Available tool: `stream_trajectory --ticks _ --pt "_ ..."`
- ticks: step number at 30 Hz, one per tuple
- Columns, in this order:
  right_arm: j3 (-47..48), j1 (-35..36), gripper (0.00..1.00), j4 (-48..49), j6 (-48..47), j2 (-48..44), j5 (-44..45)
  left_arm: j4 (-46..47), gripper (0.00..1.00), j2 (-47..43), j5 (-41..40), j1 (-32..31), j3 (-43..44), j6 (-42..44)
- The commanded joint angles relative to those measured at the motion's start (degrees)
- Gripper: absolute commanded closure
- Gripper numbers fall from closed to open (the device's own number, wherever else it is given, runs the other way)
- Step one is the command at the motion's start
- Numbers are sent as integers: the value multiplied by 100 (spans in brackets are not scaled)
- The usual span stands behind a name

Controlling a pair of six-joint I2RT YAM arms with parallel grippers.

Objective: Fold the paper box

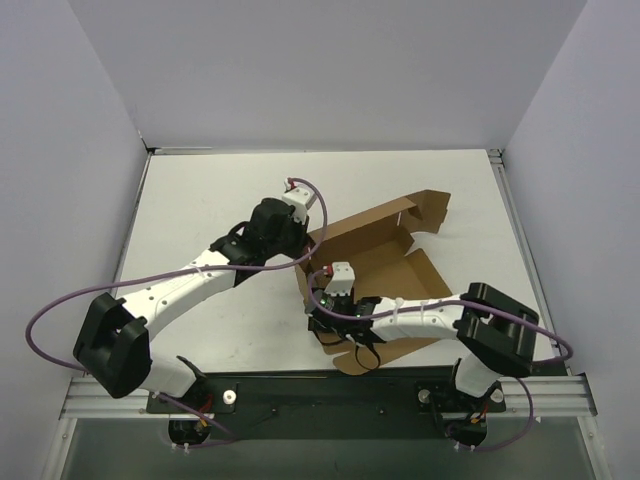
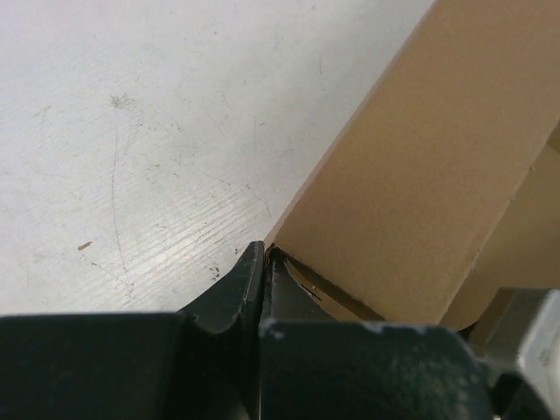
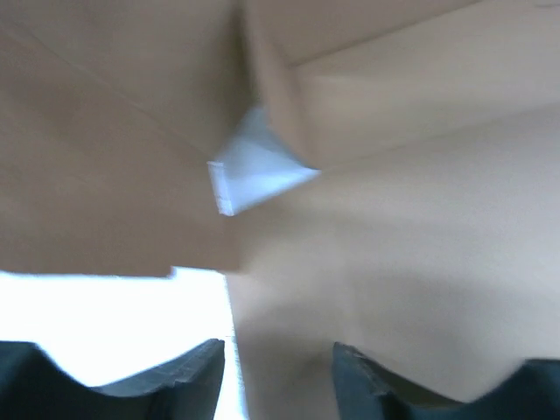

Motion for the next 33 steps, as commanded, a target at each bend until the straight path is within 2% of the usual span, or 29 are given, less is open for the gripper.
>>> stream_trajectory --ticks 1,3,8,16,19,24,33 --pt "-359 -10 43 -913 58 -846 742 -562 100 112 -290 -171 63 274" --pt "-455 -10 37 -1100 67 -1365 919 -554 100 112 -351 -241 72 362" --pt "-780 -280 29 -1364 128 -2620 1236 -475 100 77 -466 -399 45 537" --pt "-790 -1810 26 -705 128 -3703 51 -439 100 24 -685 -558 2 670" --pt "-720 -2302 25 -161 295 -3853 -328 -439 100 24 -729 -602 10 687" --pt "-763 -2681 26 602 612 -3933 -539 -439 100 15 -800 -619 10 722" --pt "-737 -3332 27 1693 840 -3116 -1023 -395 100 -46 -905 -698 -42 801"
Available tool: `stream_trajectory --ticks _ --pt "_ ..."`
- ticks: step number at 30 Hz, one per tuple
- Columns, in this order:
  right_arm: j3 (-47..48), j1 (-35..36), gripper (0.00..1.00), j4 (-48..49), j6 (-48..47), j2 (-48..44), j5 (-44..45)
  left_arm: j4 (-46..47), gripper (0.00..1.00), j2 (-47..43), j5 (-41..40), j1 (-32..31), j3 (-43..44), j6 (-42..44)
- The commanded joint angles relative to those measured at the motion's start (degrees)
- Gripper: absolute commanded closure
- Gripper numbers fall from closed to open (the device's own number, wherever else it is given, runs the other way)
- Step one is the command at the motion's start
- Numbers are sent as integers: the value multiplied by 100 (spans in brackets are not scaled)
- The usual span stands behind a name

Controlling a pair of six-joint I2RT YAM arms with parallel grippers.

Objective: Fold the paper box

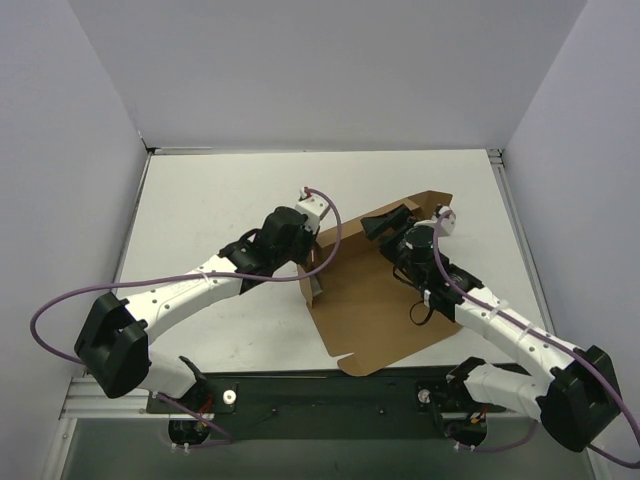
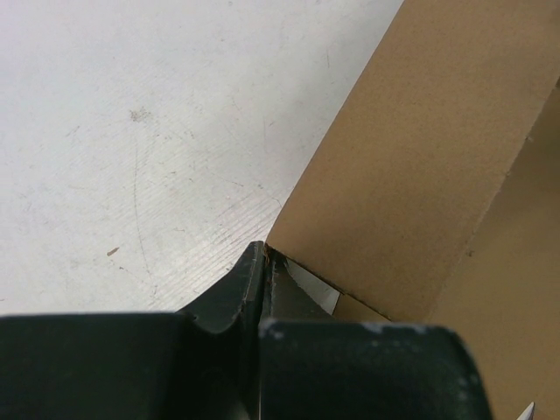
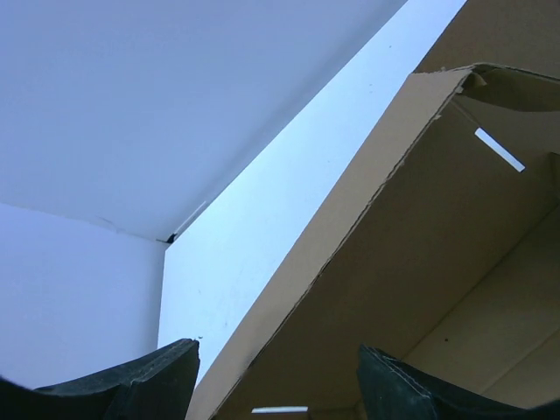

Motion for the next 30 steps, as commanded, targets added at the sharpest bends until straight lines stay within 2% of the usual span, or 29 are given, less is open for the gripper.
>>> stream_trajectory --ticks 1,4,11,17,19,26,27,30 --pt "67 -189 28 828 135 447 -293 -384 100 -37 -53 -108 -53 176" --pt "24 -329 32 1022 187 693 -433 -367 100 -20 -79 -152 -62 220" --pt "-415 -391 61 1321 257 694 -329 -341 100 -37 -71 -196 -62 238" --pt "-688 -418 73 1567 363 668 -179 -218 100 -187 17 -310 -141 361" --pt "-715 -435 76 1594 372 685 -135 -209 97 -274 79 -337 -150 457" --pt "-776 -470 84 1620 398 712 -12 116 70 -784 202 -346 -396 809" --pt "-794 -470 85 1611 398 703 23 169 60 -828 237 -346 -474 818" --pt "-873 -479 86 1611 407 650 120 336 45 -986 413 -346 -563 792"
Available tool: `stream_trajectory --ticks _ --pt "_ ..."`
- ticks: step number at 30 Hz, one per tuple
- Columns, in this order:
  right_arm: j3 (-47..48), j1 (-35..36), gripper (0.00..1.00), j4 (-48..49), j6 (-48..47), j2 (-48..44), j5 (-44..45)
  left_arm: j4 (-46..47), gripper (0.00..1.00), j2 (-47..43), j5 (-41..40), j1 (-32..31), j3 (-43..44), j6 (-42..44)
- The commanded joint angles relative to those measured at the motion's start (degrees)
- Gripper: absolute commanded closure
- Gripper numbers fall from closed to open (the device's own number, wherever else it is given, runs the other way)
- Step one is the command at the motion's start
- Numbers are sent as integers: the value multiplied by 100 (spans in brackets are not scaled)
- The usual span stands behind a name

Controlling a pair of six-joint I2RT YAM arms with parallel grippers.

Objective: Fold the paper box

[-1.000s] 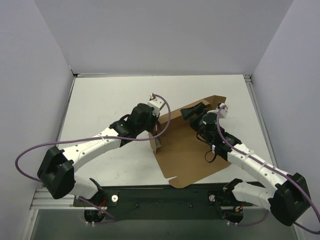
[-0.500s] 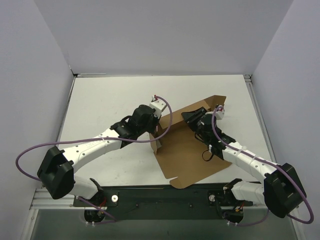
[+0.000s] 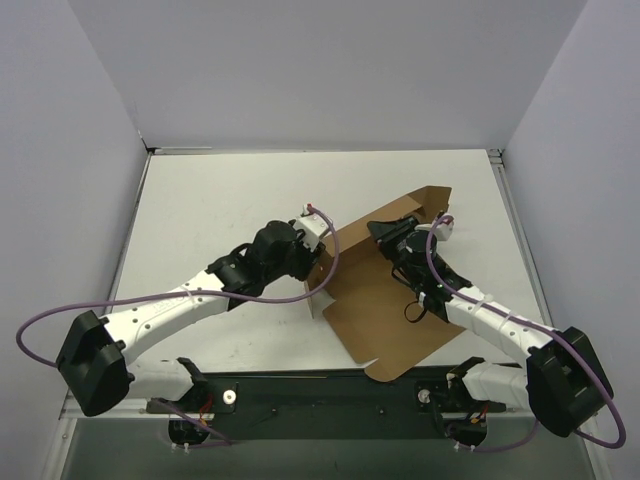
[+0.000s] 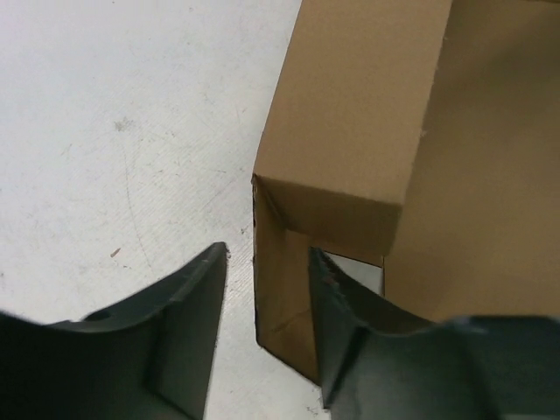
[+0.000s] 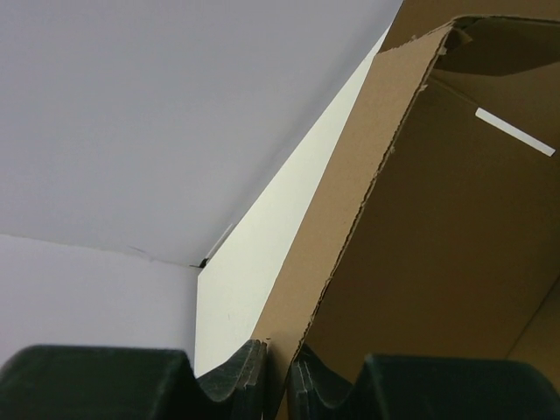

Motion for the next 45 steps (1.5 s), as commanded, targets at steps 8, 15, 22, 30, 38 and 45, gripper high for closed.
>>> stream_trajectory --ticks 8,15,22,30,38,45 --pt "-354 -73 87 -84 -85 -128 446 843 21 -1125 684 8 -416 110" --pt "-398 -116 88 -5 -58 -84 358 1537 14 -2285 324 386 -1268 -986" --pt "-406 -125 88 47 -76 -102 297 1459 14 -2287 -281 1159 -2138 -2166" --pt "-442 -117 88 57 -102 -49 358 2116 14 -1102 586 1169 -2209 -2149" --pt "-494 -90 89 65 -137 -32 490 2575 20 -511 1326 457 -2113 -1710" --pt "-503 -64 89 74 -146 -31 499 2988 23 -590 1343 307 -2209 -1894"
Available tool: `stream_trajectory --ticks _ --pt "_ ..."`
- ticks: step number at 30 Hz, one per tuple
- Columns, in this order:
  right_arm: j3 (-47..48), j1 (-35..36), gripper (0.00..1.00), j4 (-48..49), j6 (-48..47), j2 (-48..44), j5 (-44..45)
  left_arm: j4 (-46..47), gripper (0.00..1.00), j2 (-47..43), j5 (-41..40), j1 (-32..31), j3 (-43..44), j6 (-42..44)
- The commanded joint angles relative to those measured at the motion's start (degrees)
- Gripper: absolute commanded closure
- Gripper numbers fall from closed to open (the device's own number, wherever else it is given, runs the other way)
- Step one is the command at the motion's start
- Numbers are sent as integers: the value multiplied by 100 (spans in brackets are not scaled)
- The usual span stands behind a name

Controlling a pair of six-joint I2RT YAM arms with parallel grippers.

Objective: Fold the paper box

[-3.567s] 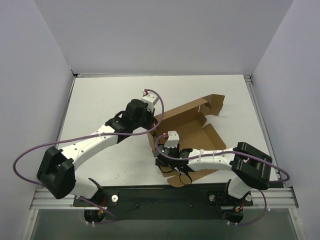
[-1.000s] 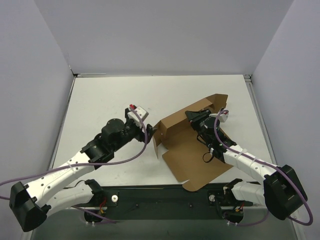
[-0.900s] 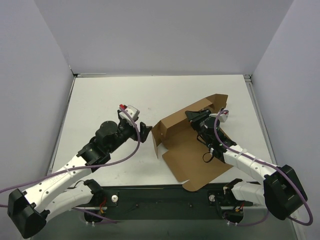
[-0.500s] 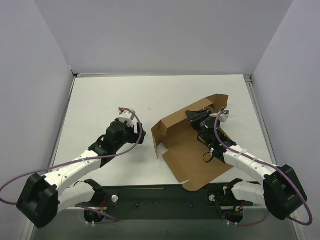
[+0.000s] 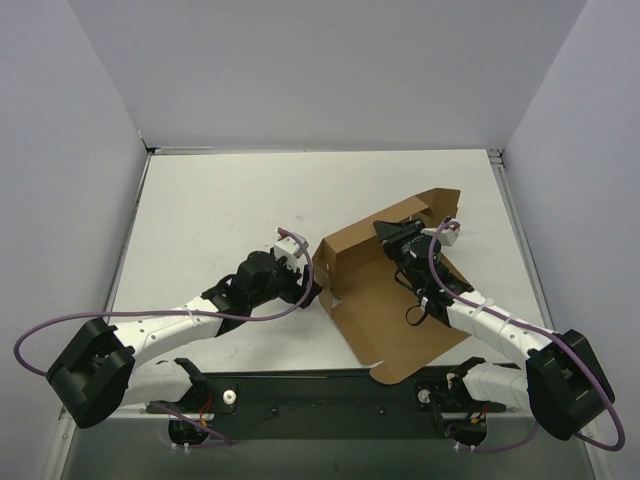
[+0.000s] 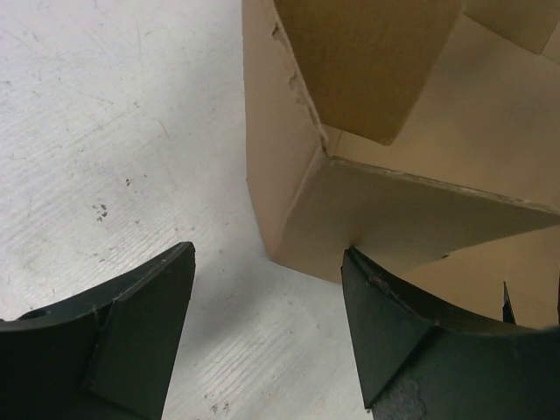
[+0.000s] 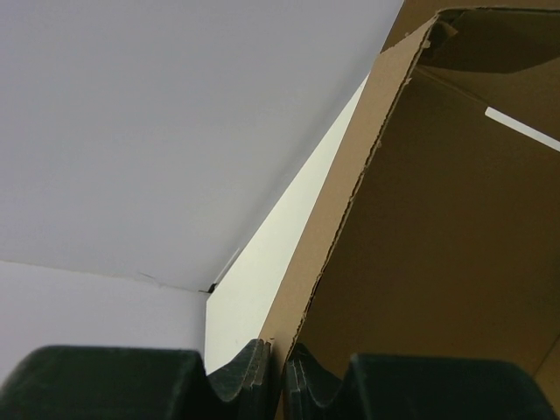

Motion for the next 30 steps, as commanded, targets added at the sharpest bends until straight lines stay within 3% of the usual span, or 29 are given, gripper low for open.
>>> stream_trajectory --ticks 1,9,30 --pt "-169 15 89 -411 -293 89 238 820 23 -98 222 -31 66 -56" --pt "-177 85 89 -385 -293 115 265 1242 30 209 117 -49 189 -3" --pt "-178 200 90 -429 -363 115 397 1796 37 649 345 258 673 120"
